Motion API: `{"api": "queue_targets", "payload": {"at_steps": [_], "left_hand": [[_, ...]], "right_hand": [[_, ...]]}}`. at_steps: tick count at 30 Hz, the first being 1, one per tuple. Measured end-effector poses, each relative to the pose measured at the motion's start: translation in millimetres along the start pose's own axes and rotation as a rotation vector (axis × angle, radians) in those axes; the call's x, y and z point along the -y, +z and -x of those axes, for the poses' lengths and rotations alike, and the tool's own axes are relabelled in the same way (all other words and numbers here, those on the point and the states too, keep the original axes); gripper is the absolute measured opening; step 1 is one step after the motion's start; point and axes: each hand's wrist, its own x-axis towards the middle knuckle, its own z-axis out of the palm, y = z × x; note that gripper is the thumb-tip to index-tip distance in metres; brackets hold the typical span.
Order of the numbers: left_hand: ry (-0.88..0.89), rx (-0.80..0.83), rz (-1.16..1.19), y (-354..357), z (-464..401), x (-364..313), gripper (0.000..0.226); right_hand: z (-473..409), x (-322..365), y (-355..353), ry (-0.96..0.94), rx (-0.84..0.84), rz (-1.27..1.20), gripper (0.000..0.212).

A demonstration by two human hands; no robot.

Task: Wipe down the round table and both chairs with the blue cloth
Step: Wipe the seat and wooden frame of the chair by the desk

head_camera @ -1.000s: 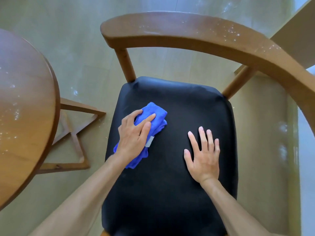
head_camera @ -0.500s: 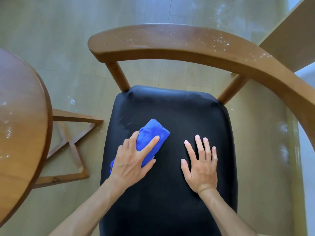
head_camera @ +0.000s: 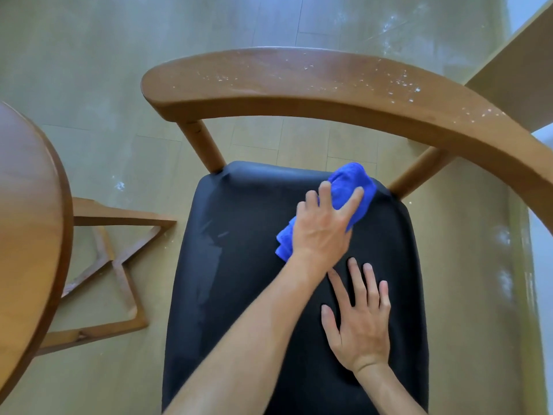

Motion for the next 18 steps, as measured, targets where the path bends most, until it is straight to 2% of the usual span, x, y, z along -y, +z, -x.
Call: {"api": "queue_targets", "payload": {"at_steps": [2,4,9,12,14,16,18], "left_hand": [[0.002,-0.020,0.041,-7.9,1.0,29.1,0.054],[-0.069,-0.025,0.088,-19.6,8.5,73.2,0.054],[-0.443,-0.133,0.155,-33.4,71.9,170.4,0.055],[-0.708,-0.176,0.246,-26.9,145.9,185.3,0.052],[-0.802,-0.197,0.298,-22.3,187.4,168.4,0.049],[-0.729,-0.091,0.313,-23.9,212.9,132.2,0.051],[-0.425,0.012,0.367,-24.6,225.6,90.9,0.066]], "right_hand": [[0.0,0.0,-0.6,-0.003,0.001,-0.008,0.059],[-0.1,0.9,-1.8,-0.002,0.006,-0.014,0.060],[-0.3,0.3,-3.7,0.010,0.011,-0.016,0.059],[0.3,2.2,-3.4,0.021,0.021,-0.018,0.059],[-0.4,3.0,-2.4,0.017,0.013,-0.010,0.060],[-0.2,1.4,-1.3,0.013,0.017,-0.005,0.060],[-0.8,0.2,-2.6,0.011,0.015,-0.016,0.060]]}}
